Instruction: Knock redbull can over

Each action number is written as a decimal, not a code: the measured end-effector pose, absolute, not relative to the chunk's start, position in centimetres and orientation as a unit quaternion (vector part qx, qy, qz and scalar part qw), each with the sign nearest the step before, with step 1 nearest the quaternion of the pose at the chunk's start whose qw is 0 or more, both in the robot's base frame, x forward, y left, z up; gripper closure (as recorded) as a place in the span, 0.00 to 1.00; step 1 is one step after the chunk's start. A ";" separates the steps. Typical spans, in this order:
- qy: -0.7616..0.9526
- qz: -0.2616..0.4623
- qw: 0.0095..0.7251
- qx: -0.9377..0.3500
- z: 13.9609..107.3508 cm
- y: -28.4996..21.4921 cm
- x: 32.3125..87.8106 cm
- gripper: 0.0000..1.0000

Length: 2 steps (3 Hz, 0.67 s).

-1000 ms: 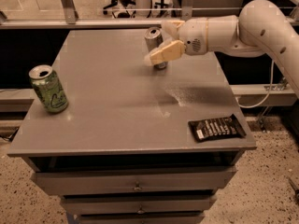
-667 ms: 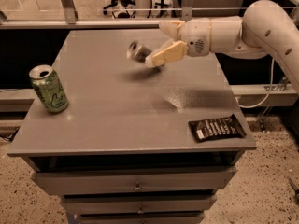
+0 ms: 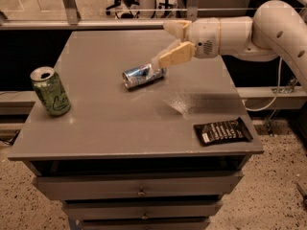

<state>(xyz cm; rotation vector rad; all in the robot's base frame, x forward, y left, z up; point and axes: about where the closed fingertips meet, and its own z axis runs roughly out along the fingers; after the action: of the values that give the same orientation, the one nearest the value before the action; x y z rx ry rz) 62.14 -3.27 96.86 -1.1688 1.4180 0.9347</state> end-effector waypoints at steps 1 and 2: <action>0.618 0.355 0.527 -0.463 95.4 -6.4 65.0 0.00; 0.660 0.292 0.546 -0.425 93.7 -13.2 69.1 0.00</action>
Offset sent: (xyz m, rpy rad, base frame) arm 0.1034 -0.1525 -0.0484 -0.1129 -0.0101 -0.3848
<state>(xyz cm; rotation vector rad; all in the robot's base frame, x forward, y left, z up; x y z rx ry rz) 69.15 -13.22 93.75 -1.0088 1.5640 0.6929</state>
